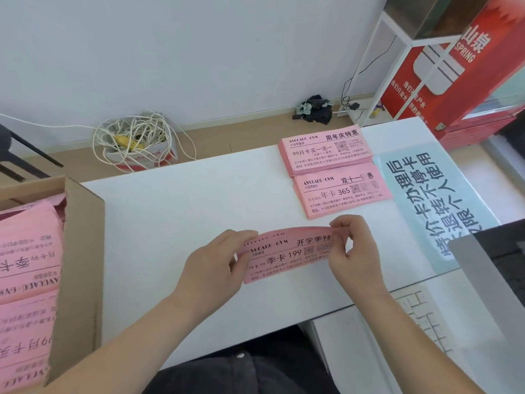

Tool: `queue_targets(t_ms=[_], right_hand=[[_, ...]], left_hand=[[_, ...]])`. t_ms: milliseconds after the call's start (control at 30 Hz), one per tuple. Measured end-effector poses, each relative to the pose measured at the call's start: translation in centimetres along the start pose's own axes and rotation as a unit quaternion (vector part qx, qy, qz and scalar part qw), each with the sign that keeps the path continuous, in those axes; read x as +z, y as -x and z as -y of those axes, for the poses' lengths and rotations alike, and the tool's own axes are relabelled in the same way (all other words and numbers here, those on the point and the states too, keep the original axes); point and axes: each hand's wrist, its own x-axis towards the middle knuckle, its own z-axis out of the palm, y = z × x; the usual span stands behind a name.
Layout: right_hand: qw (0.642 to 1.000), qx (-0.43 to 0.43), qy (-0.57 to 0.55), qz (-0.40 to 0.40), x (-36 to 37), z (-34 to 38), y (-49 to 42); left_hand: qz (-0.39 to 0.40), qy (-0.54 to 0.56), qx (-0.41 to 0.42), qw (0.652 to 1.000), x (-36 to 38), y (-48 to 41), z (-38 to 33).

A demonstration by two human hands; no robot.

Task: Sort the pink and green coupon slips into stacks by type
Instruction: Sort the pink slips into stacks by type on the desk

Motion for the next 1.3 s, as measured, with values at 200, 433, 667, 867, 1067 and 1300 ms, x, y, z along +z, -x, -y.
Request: queue_targets(t_ms=[200, 433, 667, 867, 1067, 1300], right_hand=[[0.997, -0.043, -0.036, -0.046, -0.2, 0.0, -0.2], [0.991, -0.126, 0.023, -0.024, 0.2, -1.1, -0.1], [0.990, -0.127, 0.057, -0.018, 0.4, -1.5, -0.4], [0.995, -0.101, 0.027, -0.001, -0.2, -0.2, -1.7], [0.997, 0.070, -0.017, 0.013, -3.9, 1.2, -3.6], [0.981, 0.179, 0.065, 0.026, -6.2, -1.4, -5.5]], left_hand=[[-0.104, -0.008, 0.112, 0.988, -0.1, -0.4, -0.2], [-0.077, -0.048, 0.107, 0.990, 0.6, -0.4, 1.0], [-0.052, -0.087, 0.107, 0.989, 0.9, -0.6, 1.3], [-0.040, 0.027, 0.043, 0.998, 0.3, -1.6, 0.0], [0.113, 0.275, -0.159, 0.941, 1.2, -4.4, -3.3], [0.195, 0.226, -0.223, 0.928, 5.9, -7.7, -4.3]])
